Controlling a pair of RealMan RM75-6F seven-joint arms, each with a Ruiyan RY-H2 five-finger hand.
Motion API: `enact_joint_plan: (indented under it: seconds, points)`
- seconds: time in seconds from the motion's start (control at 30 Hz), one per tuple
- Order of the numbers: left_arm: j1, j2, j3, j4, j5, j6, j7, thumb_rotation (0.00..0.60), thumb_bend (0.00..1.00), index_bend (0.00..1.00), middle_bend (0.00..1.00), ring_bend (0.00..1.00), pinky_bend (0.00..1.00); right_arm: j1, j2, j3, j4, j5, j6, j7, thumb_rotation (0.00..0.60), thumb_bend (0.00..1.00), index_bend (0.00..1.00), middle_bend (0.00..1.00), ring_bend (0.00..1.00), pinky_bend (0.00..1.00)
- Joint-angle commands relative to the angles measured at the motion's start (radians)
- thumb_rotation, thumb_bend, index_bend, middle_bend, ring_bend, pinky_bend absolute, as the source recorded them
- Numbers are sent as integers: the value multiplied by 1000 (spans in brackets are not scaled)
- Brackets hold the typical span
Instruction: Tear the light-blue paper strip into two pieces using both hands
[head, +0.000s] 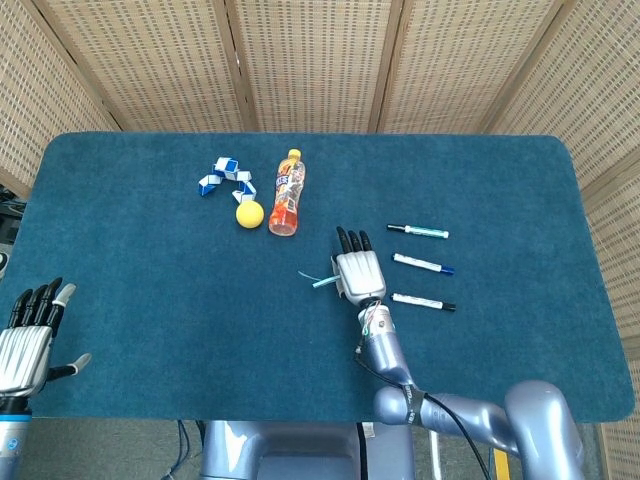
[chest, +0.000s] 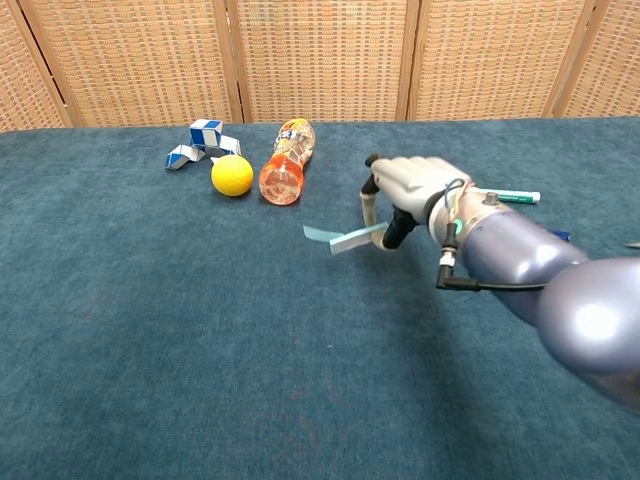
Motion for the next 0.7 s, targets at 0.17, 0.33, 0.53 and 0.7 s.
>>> enact_joint_plan:
  seconds: [0.17,0.33,0.53,0.7]
  points:
    - [-83,4,-66,48,28,-30,-6,600,0,1,112,139,61,-45,123,-30,-108,-156,55,64,600,466,649,5,0,0]
    - [-212,-75,-132,202,174,-9,-106,600,0,97,562,615,399,-51,173,-18,-170,-169,62,49,600,466,648,5,0,0]
    - [-388,-169,-178,354,280,-48,-167,600,0,331,869,922,784,-47,213,-1,-256,-134,63,-14,600,466,649,5,0,0]
    - [-495,-251,-200,400,264,-134,-144,600,0,381,965,1000,888,-43,217,24,-303,-77,59,-29,600,466,649,5,0,0]
